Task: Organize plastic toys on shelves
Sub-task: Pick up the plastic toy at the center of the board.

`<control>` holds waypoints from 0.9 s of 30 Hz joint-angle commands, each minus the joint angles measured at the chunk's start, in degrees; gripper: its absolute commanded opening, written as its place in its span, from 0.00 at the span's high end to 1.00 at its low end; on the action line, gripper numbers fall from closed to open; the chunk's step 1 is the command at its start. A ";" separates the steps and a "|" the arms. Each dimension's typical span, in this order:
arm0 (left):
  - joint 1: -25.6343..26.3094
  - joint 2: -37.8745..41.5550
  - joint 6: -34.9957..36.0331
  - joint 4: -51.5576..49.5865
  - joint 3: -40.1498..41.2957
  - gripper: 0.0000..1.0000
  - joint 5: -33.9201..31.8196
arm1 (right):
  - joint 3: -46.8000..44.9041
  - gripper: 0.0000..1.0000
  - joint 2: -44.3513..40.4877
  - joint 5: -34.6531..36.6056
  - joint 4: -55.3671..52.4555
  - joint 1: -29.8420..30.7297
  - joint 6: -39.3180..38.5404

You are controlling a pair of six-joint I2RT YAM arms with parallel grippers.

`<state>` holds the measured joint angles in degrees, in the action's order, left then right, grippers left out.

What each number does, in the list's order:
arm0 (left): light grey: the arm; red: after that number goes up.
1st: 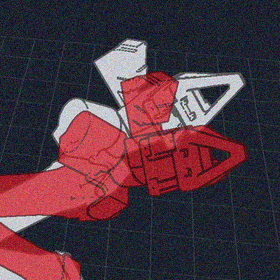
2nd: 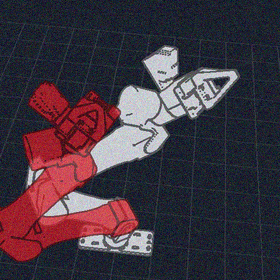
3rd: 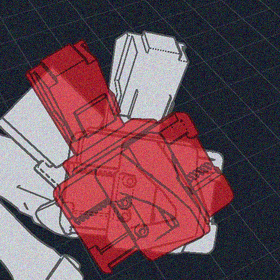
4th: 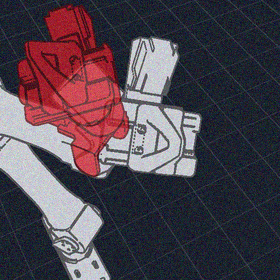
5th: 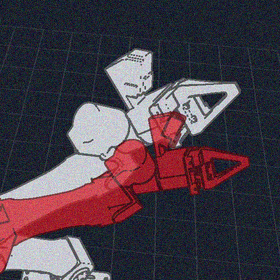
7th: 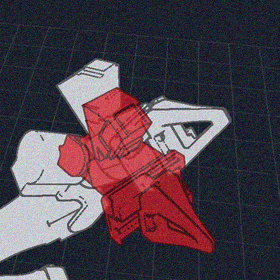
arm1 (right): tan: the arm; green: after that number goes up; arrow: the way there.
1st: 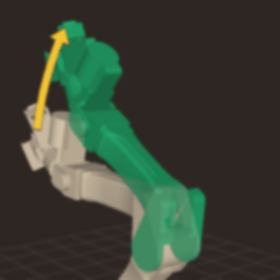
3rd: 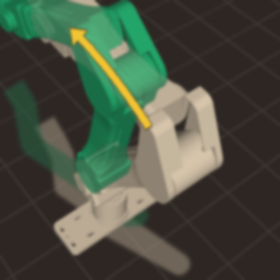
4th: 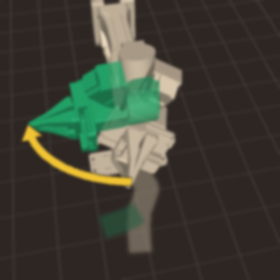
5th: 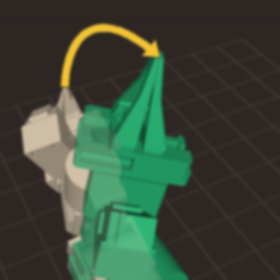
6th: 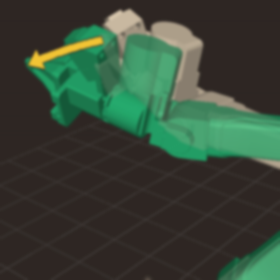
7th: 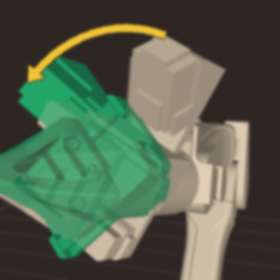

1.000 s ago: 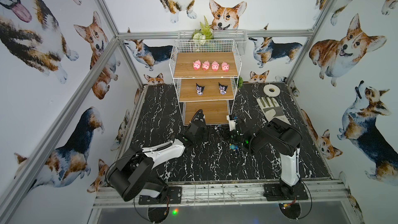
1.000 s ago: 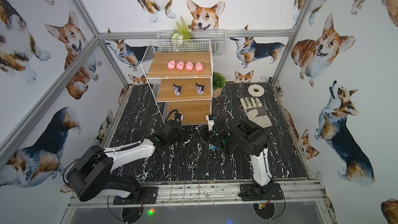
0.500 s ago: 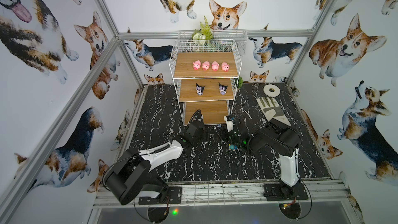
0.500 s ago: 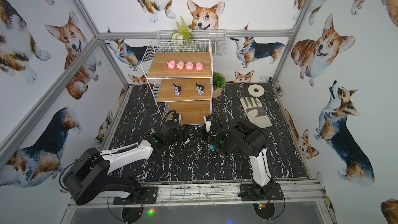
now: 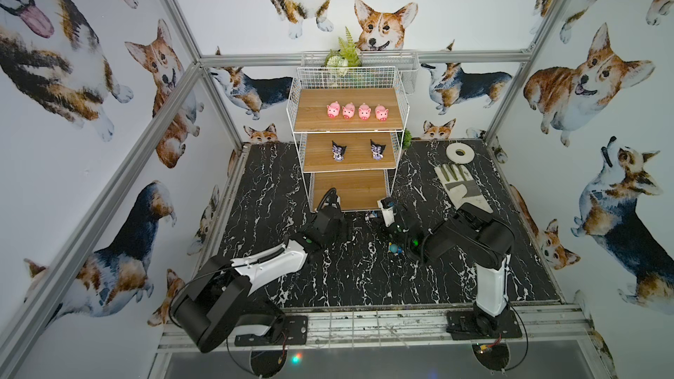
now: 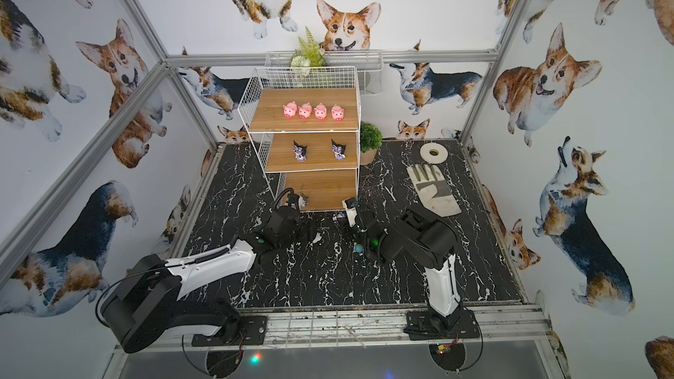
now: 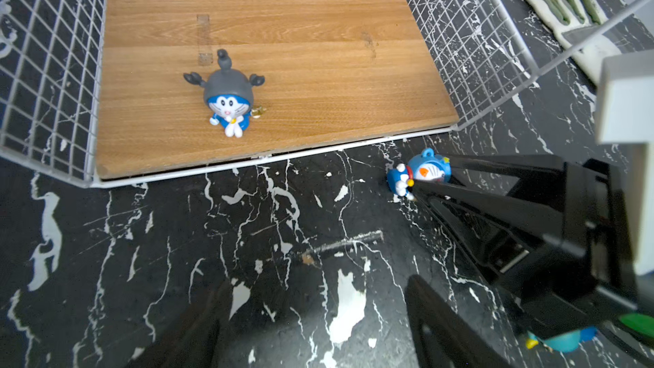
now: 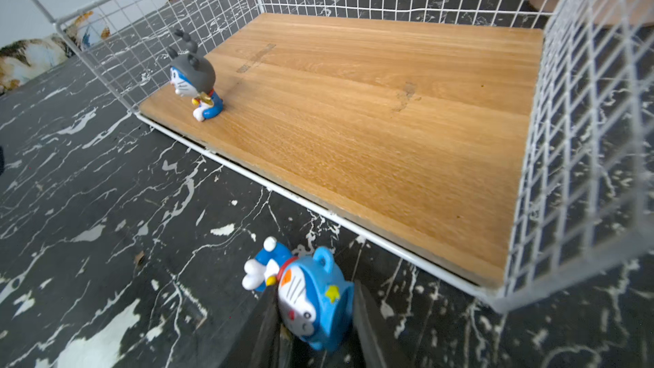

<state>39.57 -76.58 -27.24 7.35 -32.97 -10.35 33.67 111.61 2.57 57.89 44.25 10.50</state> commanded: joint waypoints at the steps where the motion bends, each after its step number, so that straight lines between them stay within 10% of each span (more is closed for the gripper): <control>1: -0.70 1.39 -1.63 -0.97 0.48 0.20 1.01 | 0.08 0.73 -4.20 1.11 -9.28 0.80 -7.60; 16: -7.01 17.94 -7.12 -12.06 5.39 0.19 5.37 | 16.93 0.71 -17.55 18.46 -58.82 9.86 -40.06; 27: -9.55 28.05 -9.80 -16.11 10.90 0.13 -0.90 | 27.82 0.70 -8.60 24.12 -55.48 10.32 -60.64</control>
<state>30.52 -50.48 -35.24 -7.68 -24.05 -8.14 58.98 100.42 24.16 1.02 54.37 -39.77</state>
